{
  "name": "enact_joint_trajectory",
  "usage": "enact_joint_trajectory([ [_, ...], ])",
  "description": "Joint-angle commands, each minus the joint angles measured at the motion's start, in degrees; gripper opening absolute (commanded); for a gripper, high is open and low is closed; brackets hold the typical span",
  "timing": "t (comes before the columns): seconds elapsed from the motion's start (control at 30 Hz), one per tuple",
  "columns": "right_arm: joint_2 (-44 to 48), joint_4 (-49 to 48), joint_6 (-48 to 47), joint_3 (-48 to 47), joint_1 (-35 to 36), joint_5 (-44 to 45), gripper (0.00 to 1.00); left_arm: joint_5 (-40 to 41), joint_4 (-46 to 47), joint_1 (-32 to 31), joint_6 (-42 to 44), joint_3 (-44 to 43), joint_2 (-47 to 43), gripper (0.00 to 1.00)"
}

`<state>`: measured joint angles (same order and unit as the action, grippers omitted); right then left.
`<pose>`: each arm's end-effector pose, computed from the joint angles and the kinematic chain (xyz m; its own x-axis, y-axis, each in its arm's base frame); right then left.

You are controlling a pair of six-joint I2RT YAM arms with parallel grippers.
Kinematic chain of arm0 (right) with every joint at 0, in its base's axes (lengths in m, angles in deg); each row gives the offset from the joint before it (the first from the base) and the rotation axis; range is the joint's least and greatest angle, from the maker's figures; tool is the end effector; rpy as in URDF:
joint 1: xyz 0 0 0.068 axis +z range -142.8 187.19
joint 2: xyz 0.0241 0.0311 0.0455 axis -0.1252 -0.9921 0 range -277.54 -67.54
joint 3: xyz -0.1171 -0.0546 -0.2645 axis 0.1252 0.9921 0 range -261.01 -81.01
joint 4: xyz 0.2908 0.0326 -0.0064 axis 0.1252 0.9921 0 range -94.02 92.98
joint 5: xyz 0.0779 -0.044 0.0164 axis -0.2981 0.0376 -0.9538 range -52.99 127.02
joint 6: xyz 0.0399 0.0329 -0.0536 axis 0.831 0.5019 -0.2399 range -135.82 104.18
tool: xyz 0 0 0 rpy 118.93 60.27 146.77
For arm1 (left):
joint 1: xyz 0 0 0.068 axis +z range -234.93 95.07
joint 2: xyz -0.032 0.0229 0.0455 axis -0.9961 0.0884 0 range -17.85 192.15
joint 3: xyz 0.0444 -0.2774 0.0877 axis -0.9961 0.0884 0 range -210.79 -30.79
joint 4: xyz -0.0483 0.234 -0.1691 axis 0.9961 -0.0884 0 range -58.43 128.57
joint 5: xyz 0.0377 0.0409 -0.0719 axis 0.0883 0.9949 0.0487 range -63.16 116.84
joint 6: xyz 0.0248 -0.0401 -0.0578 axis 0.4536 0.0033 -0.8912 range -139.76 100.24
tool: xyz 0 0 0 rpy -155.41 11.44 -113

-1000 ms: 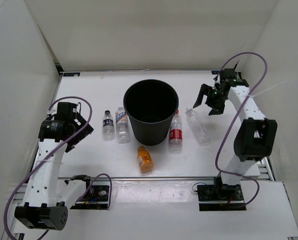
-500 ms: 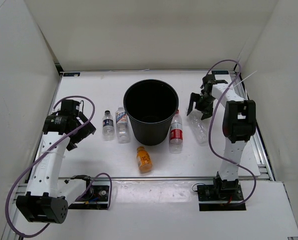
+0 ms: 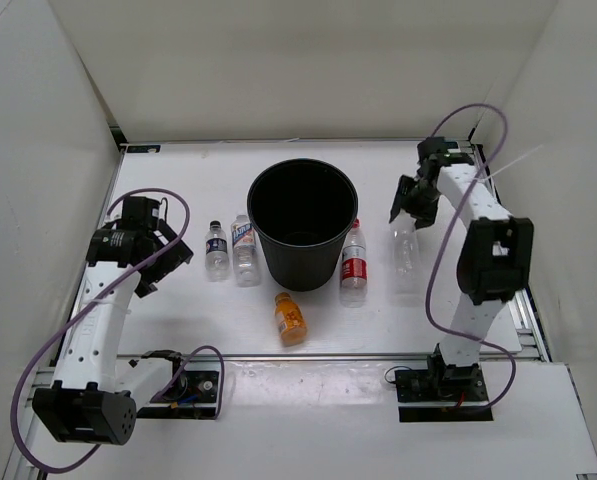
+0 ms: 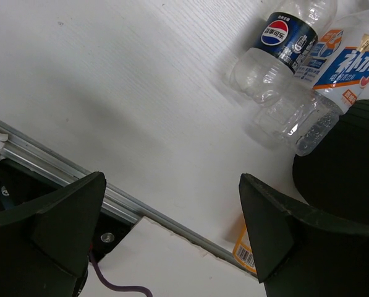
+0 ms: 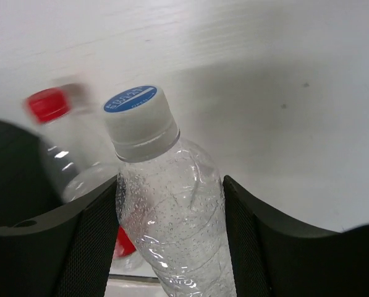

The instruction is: Put the plastic bottles in the bin

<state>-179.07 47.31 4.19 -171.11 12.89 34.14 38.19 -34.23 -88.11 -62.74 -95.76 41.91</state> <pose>0.4439 0.0473 0.2037 -0.9319 0.2505 -0.2622 0.2181 0.9649 0.1464 0.1994 0.0013 0.3206 -0.6614 -0.6326 -0.4030 -0.6443 0.7542 -0.1266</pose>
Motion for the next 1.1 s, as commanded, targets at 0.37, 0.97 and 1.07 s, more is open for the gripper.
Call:
enact_joint_trajectory([
  [0.37,13.18,9.85,1.27,-46.04,19.05,1.9,0.4,-2.92,7.05,0.1,-0.88,0.45,6.41,1.0],
  [0.97,20.1,-2.1,-2.78,-38.94,31.57,17.79,1.0,-3.88,7.23,-0.42,-0.88,4.23,4.31,1.0],
  [1.07,28.36,-4.92,-2.78,-26.21,30.34,24.83,1.0,-3.88,7.23,-0.42,-0.88,4.76,3.78,1.0],
])
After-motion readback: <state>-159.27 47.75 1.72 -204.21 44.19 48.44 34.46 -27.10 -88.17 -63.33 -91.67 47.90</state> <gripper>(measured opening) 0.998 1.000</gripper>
